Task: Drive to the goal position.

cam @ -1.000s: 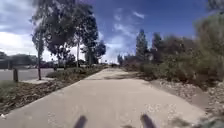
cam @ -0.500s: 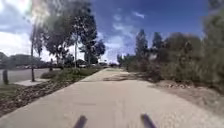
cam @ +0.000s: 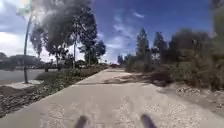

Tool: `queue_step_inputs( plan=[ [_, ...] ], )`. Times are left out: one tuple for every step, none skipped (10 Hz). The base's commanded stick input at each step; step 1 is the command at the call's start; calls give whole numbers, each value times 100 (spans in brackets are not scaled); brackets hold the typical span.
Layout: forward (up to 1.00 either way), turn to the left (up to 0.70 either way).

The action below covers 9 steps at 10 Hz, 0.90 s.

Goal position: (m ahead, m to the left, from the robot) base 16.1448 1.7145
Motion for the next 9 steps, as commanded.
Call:
queue_step_inputs(
  plan=[
    [100, 0],
    [100, 0],
    [100, 0],
    [100, 0],
    [100, 0],
    [100, 0],
    [100, 0],
    [100, 0],
    [100, 0]
  ],
)
